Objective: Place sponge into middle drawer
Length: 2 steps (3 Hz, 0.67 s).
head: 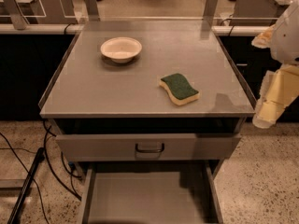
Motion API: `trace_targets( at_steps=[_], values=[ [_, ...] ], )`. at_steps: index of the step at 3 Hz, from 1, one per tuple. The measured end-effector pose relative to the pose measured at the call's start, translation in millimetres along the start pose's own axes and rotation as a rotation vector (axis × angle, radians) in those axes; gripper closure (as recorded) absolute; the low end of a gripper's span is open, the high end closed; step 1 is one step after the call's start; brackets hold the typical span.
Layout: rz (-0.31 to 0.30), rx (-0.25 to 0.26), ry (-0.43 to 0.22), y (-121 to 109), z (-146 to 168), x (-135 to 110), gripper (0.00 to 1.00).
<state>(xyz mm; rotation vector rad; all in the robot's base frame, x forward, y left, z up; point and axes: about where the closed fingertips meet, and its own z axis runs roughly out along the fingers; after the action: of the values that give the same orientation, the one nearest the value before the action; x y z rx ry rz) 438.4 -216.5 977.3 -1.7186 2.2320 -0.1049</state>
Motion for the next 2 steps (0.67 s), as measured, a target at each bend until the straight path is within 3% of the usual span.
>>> trace_targets(
  at_steps=[1,2],
  values=[
    [0.004,0.005,0.001,-0.5,-0.6,-0.2,0.00],
    [0.077,0.035,-0.049,-7.8,6.4,-7.3,0.00]
  ],
)
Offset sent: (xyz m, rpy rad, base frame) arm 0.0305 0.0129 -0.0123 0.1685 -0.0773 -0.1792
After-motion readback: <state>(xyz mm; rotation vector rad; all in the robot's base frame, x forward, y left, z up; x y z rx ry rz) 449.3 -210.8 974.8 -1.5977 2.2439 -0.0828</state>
